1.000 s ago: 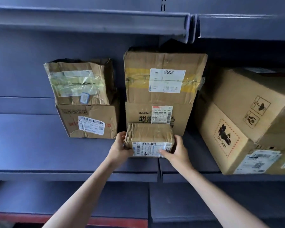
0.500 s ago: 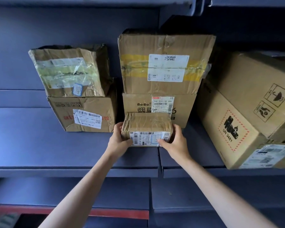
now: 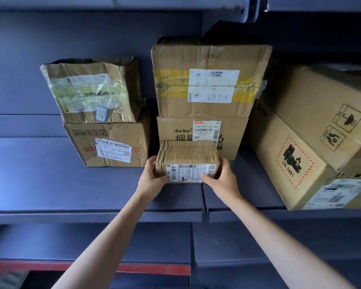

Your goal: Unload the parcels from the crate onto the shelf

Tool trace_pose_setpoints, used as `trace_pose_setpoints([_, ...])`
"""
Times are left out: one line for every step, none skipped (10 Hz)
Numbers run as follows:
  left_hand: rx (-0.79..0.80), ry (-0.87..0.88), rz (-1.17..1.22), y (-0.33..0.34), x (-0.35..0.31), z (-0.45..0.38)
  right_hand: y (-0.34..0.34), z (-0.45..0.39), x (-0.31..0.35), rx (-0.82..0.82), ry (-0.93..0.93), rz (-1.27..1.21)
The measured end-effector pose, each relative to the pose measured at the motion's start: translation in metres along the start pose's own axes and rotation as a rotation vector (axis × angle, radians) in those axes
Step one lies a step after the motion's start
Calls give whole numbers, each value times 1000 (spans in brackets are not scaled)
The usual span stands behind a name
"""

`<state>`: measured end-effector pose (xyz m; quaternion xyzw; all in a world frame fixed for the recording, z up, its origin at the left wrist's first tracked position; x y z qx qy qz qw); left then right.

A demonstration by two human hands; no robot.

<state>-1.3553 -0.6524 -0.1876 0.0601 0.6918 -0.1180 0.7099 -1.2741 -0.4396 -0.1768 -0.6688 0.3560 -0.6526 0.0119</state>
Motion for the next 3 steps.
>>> trace_pose_setpoints([20, -47, -9, -5, -1, 7, -6, 8, 0, -2, 6, -42])
trace_pose_setpoints([-5, -51, 9, -18, -2, 12, -14, 20, 2, -13, 8, -64])
trace_pose_setpoints([-38, -33, -29, -28, -11, 24, -24, 32, 9, -27, 15, -71])
Point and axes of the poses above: each hand's wrist, its own z-axis away from the middle knuckle, its own y-axis out of the palm, x = y × z, the point moved 7 cm from there along -z, towards the middle knuckle, and after that the axes turned 9 degrees about z, right-handed, at the moved point
